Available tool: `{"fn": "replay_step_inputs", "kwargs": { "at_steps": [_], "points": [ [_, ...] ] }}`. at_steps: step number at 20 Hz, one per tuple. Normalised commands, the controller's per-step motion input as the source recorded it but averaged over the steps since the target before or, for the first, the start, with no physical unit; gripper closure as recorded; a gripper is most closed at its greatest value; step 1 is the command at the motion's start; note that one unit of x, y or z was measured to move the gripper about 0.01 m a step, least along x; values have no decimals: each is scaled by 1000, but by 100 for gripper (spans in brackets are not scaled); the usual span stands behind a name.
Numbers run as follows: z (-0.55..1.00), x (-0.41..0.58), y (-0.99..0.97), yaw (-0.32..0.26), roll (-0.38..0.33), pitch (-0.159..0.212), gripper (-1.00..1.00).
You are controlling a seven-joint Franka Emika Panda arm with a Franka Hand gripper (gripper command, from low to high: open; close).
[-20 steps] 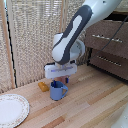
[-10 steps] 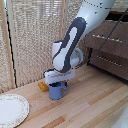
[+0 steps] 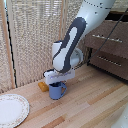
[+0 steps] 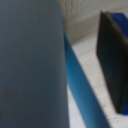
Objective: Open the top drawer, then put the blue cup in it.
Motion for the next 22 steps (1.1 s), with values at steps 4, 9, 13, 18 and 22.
{"fn": "replay_step_inputs", "kwargs": {
  "at_steps": [4, 9, 13, 18, 22],
  "points": [
    [326, -44, 28, -48, 26, 35, 100],
    [741, -99, -86, -162, 63, 123, 100],
    [934, 23, -114, -217, 11, 84, 100],
    [905, 240, -12, -260, -39, 30, 100],
    [794, 281, 80, -260, -134, 0, 100]
  ]
}}
